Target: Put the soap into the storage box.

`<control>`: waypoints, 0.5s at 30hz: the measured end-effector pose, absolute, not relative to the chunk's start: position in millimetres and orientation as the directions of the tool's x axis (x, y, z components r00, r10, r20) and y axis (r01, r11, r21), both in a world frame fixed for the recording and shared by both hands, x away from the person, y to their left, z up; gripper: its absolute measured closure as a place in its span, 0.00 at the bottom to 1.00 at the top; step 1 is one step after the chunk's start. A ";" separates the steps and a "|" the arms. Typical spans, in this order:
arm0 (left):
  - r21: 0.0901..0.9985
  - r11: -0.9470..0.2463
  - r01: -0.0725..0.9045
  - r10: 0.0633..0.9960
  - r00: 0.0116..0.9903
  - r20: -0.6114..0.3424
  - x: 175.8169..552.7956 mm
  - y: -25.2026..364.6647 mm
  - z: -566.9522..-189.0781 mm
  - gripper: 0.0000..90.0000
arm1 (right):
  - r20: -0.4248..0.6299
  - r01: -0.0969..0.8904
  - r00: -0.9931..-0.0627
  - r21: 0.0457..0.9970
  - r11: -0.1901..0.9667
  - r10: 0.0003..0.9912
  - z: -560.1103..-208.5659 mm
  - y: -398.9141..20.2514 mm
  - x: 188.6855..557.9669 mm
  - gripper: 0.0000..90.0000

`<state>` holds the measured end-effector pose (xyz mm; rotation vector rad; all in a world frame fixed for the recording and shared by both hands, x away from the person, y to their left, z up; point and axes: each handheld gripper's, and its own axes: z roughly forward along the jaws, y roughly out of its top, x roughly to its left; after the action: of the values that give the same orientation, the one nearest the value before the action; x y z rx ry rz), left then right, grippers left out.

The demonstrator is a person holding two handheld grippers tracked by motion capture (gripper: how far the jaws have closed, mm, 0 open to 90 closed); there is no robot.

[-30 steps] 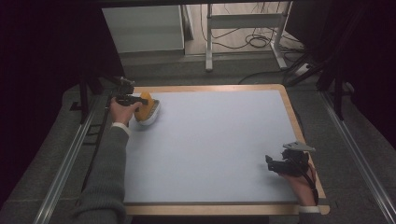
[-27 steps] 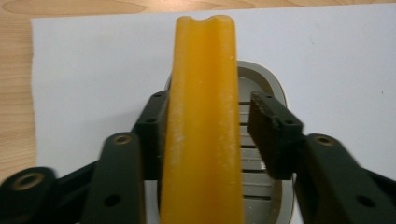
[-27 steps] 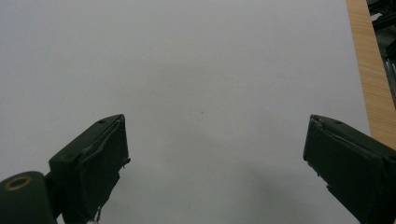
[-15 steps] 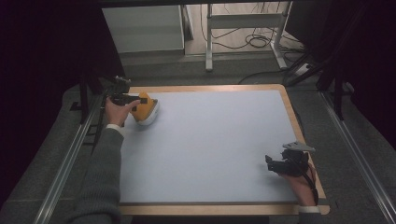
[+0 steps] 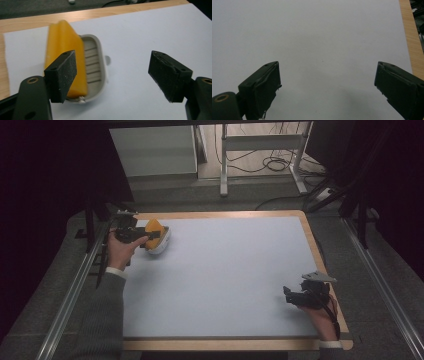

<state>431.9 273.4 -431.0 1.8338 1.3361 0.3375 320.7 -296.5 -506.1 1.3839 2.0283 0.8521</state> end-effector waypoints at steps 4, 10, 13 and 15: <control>0.760 -0.126 0.637 0.860 0.452 -0.236 409.2 266.2 -435.0 0.26 | -0.078 0.601 -0.332 0.751 0.275 0.940 -505.6 -296.0 320.5 0.08; 0.784 -0.128 0.608 0.840 0.486 -0.239 379.9 258.3 -448.7 0.29 | -0.079 0.597 -0.332 0.754 0.274 0.940 -504.1 -296.2 319.8 0.08; 0.779 -0.140 0.612 0.831 0.500 -0.244 365.8 254.3 -459.1 0.29 | -0.078 0.595 -0.332 0.756 0.273 0.940 -503.6 -296.3 319.6 0.08; 0.775 -0.152 0.614 0.830 0.504 -0.237 358.9 252.3 -465.1 0.29 | -0.078 0.595 -0.333 0.756 0.274 0.940 -503.5 -296.2 319.6 0.08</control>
<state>358.9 252.3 -465.1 1.8614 1.1990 0.3078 319.6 -296.2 -503.5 1.3764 2.0246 0.8621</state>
